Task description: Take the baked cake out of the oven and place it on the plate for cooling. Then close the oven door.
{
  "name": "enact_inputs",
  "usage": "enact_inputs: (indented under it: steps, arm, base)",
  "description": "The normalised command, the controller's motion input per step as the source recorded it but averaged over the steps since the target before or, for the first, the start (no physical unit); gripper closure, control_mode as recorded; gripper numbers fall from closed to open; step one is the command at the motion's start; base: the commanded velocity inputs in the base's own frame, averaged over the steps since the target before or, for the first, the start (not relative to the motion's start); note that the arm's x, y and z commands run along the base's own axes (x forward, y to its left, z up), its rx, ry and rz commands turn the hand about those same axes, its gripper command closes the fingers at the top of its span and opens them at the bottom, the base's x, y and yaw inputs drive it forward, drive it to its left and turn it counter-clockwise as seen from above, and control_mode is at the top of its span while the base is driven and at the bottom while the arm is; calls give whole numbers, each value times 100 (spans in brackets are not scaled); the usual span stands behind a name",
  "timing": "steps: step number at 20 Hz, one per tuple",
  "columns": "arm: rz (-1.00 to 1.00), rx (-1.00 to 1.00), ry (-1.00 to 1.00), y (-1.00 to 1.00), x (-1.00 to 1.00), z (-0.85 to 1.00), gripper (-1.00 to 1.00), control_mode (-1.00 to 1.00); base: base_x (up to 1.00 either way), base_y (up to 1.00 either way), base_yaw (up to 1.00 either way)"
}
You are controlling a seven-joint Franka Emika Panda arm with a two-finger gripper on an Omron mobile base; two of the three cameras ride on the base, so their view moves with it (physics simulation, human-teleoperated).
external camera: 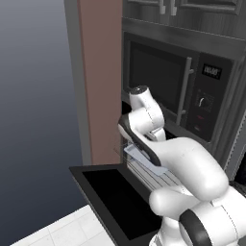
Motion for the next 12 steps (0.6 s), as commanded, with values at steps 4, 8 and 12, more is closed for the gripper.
enact_inputs:
  steps: [4, 8, 12]
  arm:
    - [5, 0, 3, 0, 0, 0, 100, -100]
    - [3, 0, 1, 0, 0, 0, 100, -100]
    - [0, 0, 0, 0, -6, 0, 100, 100]
  base:
    - [0, 0, 0]
    - [0, 0, 0]
    - [-50, -5, 0]
